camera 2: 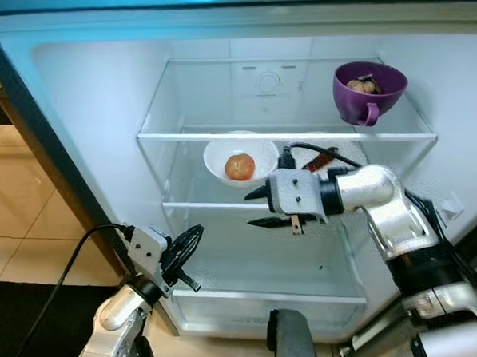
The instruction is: Restocking fridge
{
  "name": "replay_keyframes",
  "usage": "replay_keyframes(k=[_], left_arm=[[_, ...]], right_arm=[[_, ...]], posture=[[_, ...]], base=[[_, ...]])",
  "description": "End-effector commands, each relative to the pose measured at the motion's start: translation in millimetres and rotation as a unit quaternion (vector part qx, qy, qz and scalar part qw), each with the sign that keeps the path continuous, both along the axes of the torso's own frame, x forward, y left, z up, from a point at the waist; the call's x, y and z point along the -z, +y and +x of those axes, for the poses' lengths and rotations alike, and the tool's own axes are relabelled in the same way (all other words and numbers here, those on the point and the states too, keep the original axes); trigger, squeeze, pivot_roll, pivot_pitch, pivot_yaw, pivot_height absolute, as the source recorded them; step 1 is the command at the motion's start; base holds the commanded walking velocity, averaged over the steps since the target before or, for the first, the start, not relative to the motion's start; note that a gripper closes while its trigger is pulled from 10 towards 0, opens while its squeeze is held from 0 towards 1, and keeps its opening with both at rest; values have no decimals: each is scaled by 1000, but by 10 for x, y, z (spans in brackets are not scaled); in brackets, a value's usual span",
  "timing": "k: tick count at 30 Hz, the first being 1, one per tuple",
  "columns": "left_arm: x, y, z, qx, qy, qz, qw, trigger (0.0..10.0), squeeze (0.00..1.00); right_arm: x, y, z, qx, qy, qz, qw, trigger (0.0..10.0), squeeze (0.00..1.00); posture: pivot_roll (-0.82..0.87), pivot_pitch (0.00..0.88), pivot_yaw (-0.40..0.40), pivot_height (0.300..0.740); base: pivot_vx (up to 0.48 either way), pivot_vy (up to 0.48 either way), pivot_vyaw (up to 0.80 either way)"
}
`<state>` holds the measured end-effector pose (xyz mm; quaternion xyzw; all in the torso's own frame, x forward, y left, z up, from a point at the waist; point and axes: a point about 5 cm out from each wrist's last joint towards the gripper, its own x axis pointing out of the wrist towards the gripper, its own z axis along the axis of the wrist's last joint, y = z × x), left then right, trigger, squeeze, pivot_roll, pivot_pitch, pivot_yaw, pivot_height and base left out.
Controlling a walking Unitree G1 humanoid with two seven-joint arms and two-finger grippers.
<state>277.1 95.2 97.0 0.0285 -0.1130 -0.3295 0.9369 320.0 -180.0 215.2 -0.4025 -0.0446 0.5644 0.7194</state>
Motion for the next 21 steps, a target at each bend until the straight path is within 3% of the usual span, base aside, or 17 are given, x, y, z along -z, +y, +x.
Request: replay_keyframes(k=[1,5,14,17,18,21], left_arm=[[40,3,-9,-2,6,-2,1000,10000,0],[38,3,-1,-4,4,-3,1000,10000,0],[76,0,-17,-5,8,-1,1000,10000,0],[150,12,-44,-8,19,5,1000,10000,0],[150,12,-44,-8,19,5,1000,10000,0],[232,28,-63,-12,33,11,999,10000,0]], right_arm=[[63,-96,-29,30,-1,7,1000,10000,0],[385,-297,-128,97,32,-5,995,10000,0],[579,-246,-163,146,49,25,988,10000,0],[626,-211,-40,223,34,91,970,10000,0],[626,-211,-40,223,34,91,970,10000,0],[699,-193,4,276,47,155,947,10000,0]], posture=[[-56,67,8,443],[-54,67,5,443],[-58,67,10,443],[-59,66,12,443],[-59,66,12,443],[-59,66,12,443]], base=[[0,0,0],[0,0,0],[0,0,0],[0,0,0],[0,0,0],[0,0,0]])
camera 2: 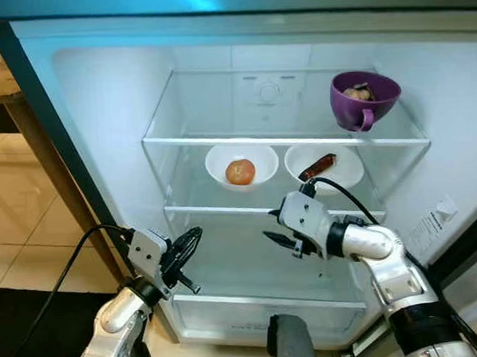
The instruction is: Restocking fridge
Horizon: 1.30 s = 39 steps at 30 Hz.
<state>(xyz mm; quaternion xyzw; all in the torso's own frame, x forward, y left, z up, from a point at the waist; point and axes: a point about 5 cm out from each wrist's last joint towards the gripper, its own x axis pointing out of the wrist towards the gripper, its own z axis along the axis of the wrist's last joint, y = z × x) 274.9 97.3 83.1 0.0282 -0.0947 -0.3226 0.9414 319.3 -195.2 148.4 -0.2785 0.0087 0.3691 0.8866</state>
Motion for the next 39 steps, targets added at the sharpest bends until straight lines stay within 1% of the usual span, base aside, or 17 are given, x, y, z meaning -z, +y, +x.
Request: replay_keyframes(k=[1,3,4,5,6,7,12,13,14,15,18,20,22,23,30,33,39], left_arm=[[106,9,-44,-4,17,7,1000,10000,0],[173,14,-65,-9,31,8,999,10000,0],[209,11,-85,-10,39,7,999,10000,0],[209,11,-85,-10,39,7,999,10000,0],[238,5,-105,-10,45,7,999,10000,0],[254,0,-119,-9,47,7,999,10000,0],[280,-5,-138,-8,52,8,999,10000,0],[327,9,-150,-6,60,14,998,10000,0],[347,28,-150,-7,64,18,998,10000,0],[347,28,-150,-7,64,18,998,10000,0],[378,74,-145,-8,67,26,997,10000,0],[394,93,-145,-9,69,30,997,10000,0],[394,93,-145,-9,69,30,997,10000,0],[407,103,-149,-8,70,34,997,10000,0],[416,90,-158,-1,68,40,997,10000,0],[407,77,-142,2,64,42,997,10000,0],[414,79,-130,4,64,43,997,10000,0]], right_arm=[[43,-34,9,32,12,34,999,10000,0],[130,7,-21,47,32,82,995,10000,0],[191,36,-44,51,46,126,990,10000,0],[191,36,-44,51,46,126,990,10000,0],[254,59,-64,58,61,161,983,10000,0],[305,69,-78,64,68,180,979,10000,0],[411,89,-109,75,81,200,974,10000,0],[591,93,-156,96,104,211,967,10000,0],[684,95,-185,106,118,212,964,10000,0],[684,95,-185,106,118,212,964,10000,0],[858,113,-255,120,145,211,959,10000,0],[925,120,-288,126,157,213,956,10000,0],[925,120,-288,126,157,213,956,10000,0],[999,114,-307,141,166,201,955,10000,0],[1060,122,-318,150,172,193,954,10000,0],[1076,155,-340,132,175,206,954,10000,0],[1112,178,-348,131,177,209,953,10000,0]], posture=[[-59,66,12,443],[-64,67,13,443],[-65,66,14,443],[-65,66,14,443],[-65,66,14,448],[-65,66,14,453],[-62,63,17,462],[-65,62,15,472],[-65,61,15,477],[-65,61,15,477],[-65,61,14,492],[-64,60,13,502],[-64,60,13,502],[-67,56,13,511],[-69,47,14,511],[-68,42,14,526],[-67,33,18,546]], base=[[0,0,0],[0,0,0],[0,0,0],[0,0,0],[0,0,0],[0,0,0],[0,0,0],[0,0,0],[0,0,0],[0,0,0],[0,0,0],[0,0,0],[0,0,0],[0,0,0],[0,0,0],[0,0,0],[0,0,0]])
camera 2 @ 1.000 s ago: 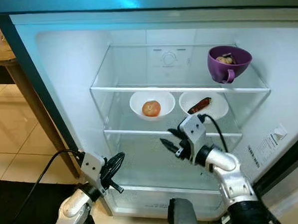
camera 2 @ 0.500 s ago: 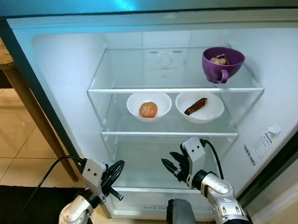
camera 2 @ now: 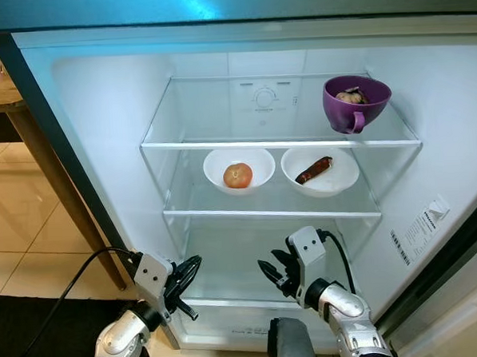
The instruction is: Restocking fridge
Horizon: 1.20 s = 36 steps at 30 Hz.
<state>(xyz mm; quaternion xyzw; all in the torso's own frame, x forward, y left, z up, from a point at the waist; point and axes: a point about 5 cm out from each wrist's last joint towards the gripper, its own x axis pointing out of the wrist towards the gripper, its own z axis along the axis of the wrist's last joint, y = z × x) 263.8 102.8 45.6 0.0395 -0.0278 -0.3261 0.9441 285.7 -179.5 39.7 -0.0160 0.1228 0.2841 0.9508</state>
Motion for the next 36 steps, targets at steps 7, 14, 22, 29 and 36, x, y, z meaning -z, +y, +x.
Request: replay_keyframes(k=[7,14,22,29,36], left_arm=[[51,34,-9,5,5,13,1000,10000,0],[74,60,-12,3,7,17,1000,10000,0],[74,84,1,-4,11,11,1000,10000,0],[52,84,34,-3,7,10,1000,10000,0],[48,69,35,5,4,14,1000,10000,0]], right_arm=[[125,37,-29,11,16,-9,1000,10000,0],[137,60,-70,-6,8,2,1000,10000,0],[133,76,-28,2,7,-1,1000,10000,0],[125,111,-4,2,4,1,1000,10000,0],[141,97,-10,5,5,-2,1000,10000,0]], posture=[[-63,28,20,566],[-63,33,24,576],[-64,35,29,596],[-67,32,35,596],[-65,30,36,596]], base=[[0,0,0],[0,0,0],[0,0,0],[0,0,0],[0,0,0]])
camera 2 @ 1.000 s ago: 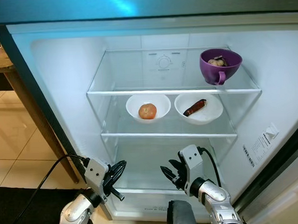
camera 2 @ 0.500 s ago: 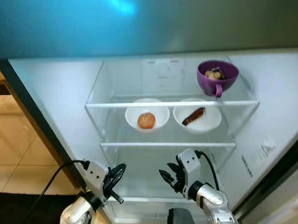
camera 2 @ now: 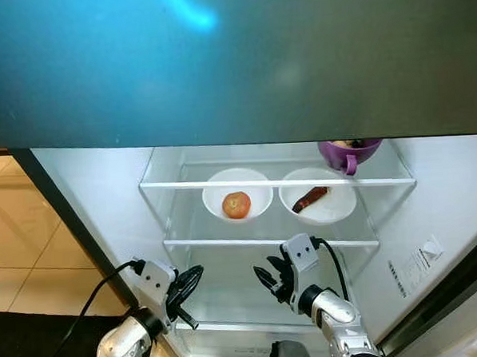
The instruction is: Restocking fridge
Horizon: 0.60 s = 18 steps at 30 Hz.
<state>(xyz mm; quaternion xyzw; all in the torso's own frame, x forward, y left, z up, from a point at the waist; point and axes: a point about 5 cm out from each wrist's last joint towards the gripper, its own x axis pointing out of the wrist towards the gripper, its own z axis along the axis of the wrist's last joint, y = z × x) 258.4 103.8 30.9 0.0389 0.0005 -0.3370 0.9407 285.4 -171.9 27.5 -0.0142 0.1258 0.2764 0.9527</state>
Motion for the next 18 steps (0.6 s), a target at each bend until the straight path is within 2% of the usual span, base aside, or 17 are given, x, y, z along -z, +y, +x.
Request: replay_keyframes(k=[1,5,10,18], left_arm=[[-116,36,83,7,-27,4,1000,10000,0],[-123,-19,55,37,-30,8,999,10000,0],[-224,-179,13,92,-57,4,994,10000,0],[-278,-300,-42,147,-65,-2,987,10000,0]], right_arm=[[29,14,-11,-1,4,-5,1000,10000,0],[32,12,-12,1,4,-6,1000,10000,0],[43,26,-21,-3,5,-4,1000,10000,0],[47,32,-24,-7,6,-3,1000,10000,0]], posture=[[-66,31,36,596],[-65,31,37,596],[-66,31,36,596],[-66,31,35,596]], base=[[0,0,0],[0,0,0],[0,0,0],[0,0,0]])
